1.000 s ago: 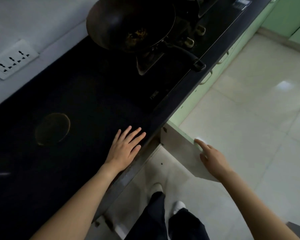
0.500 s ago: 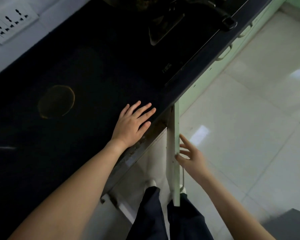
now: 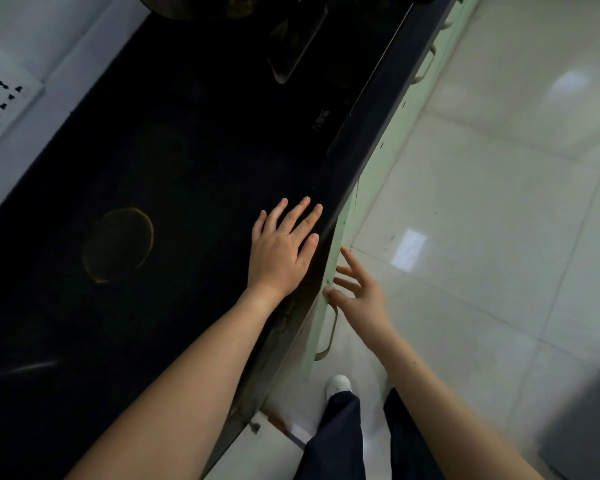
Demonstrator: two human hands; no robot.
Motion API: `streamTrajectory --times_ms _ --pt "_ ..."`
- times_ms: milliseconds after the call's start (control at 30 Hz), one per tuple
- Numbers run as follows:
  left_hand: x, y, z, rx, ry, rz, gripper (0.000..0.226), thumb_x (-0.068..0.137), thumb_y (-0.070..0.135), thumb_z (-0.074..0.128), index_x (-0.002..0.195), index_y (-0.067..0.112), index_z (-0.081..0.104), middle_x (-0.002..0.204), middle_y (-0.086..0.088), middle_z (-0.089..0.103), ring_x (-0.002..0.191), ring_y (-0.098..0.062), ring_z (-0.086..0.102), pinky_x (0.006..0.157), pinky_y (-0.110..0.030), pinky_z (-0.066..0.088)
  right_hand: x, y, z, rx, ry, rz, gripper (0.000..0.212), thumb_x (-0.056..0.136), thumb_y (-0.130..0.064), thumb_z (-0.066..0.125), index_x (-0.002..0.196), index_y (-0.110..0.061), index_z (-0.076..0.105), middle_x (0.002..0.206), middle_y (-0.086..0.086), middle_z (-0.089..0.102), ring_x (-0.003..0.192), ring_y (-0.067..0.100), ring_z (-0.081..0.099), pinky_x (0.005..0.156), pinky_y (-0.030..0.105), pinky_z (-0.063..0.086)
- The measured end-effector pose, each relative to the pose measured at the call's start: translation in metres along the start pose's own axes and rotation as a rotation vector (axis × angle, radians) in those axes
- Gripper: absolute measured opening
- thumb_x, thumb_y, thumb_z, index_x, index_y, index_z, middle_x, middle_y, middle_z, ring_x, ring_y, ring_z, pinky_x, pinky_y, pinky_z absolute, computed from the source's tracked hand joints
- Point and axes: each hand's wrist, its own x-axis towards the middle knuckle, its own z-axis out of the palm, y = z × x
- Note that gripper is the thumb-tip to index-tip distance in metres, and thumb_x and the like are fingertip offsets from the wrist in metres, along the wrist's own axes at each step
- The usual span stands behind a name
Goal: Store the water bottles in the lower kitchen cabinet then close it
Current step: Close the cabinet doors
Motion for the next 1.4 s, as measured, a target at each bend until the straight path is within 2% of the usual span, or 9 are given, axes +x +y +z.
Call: streamTrajectory --times_ms 333,533,667,833,933,1033,1167,1267,1400 --pt "0.001 -0.001 0.002 0.003 -0.002 -0.006 0.048 0.103 0.044 0.031 0.151 0.038 0.030 0.158 0.010 0.030 0.149 -0.021 0.020 0.120 -0.048 0.013 0.006 0.003 0.030 0.200 -0.021 0.002 0.082 0.086 0.002 0.068 0.146 -0.045 0.038 0.135 -0.005 0.052 0.123 0.017 0.055 0.091 0.043 0.058" --pt "0.001 -0.001 0.002 0.001 0.011 -0.009 0.048 0.103 0.044 0.031 0.150 0.038 0.032 0.158 0.010 0.031 0.148 -0.021 0.021 0.119 -0.048 0.013 0.008 -0.001 0.042 0.302 -0.002 0.029 0.080 0.089 0.013 0.057 0.141 -0.046 0.041 0.141 0.000 0.048 0.126 0.018 0.053 0.077 0.021 0.058" --pt "0.000 0.000 0.001 0.005 0.013 -0.011 0.048 0.102 0.044 0.030 0.150 0.038 0.033 0.158 0.010 0.032 0.148 -0.021 0.021 0.119 -0.048 0.013 0.011 -0.004 0.051 0.359 0.022 0.075 0.084 0.086 0.020 0.054 0.147 -0.036 0.039 0.137 0.000 0.051 0.127 0.020 0.052 0.084 0.027 0.058" --pt "0.000 0.001 0.000 0.003 0.007 -0.011 0.049 0.102 0.045 0.029 0.150 0.037 0.033 0.157 0.009 0.033 0.148 -0.021 0.022 0.119 -0.048 0.014 0.012 -0.006 0.048 0.366 0.024 0.087 0.081 0.086 0.019 0.053 0.145 -0.036 0.042 0.134 0.001 0.053 0.122 0.021 0.056 0.090 0.032 0.058" --pt "0.000 0.002 -0.001 -0.002 -0.010 -0.014 0.048 0.103 0.044 0.030 0.150 0.036 0.033 0.158 0.009 0.033 0.148 -0.021 0.021 0.119 -0.048 0.014 0.010 -0.012 0.038 0.210 0.029 0.035 0.070 0.089 0.008 0.057 0.143 -0.035 0.046 0.133 0.000 0.057 0.117 0.018 0.060 0.093 0.035 0.056" --pt "-0.001 0.004 -0.007 -0.072 -0.046 -0.032 0.046 0.103 0.039 0.035 0.148 0.032 0.040 0.156 0.007 0.036 0.148 -0.021 0.022 0.120 -0.048 0.013 0.000 -0.029 0.021 -0.024 0.104 -0.073 0.055 0.091 0.000 0.057 0.138 -0.029 0.053 0.127 -0.003 0.062 0.111 0.010 0.061 0.094 0.030 0.055" --pt "-0.002 0.018 -0.046 -0.309 -0.060 -0.104 0.038 0.103 0.026 0.042 0.139 0.018 0.052 0.142 0.000 0.053 0.137 -0.020 0.041 0.114 -0.043 0.034 -0.024 -0.068 -0.011 -0.292 0.137 -0.234 0.039 0.095 -0.009 0.056 0.130 -0.025 0.058 0.118 -0.004 0.065 0.109 0.012 0.060 0.095 0.035 0.053" --pt "-0.016 0.033 -0.096 -0.350 0.039 -0.076 0.039 0.103 0.026 0.041 0.139 0.014 0.051 0.137 -0.001 0.057 0.130 -0.019 0.047 0.107 -0.037 0.041 -0.049 -0.109 -0.035 -0.664 0.157 -0.522 0.034 0.099 -0.013 0.054 0.132 -0.016 0.058 0.121 0.001 0.065 0.114 0.020 0.057 0.095 0.034 0.049" --pt "-0.051 0.054 -0.167 -0.310 0.238 0.019 0.047 0.100 0.035 0.036 0.136 0.010 0.054 0.131 -0.004 0.061 0.125 -0.020 0.051 0.104 -0.037 0.043 -0.089 -0.167 -0.049 -0.907 0.226 -0.795 0.035 0.098 -0.019 0.055 0.131 -0.009 0.060 0.117 0.005 0.068 0.110 0.028 0.059 0.089 0.040 0.053"
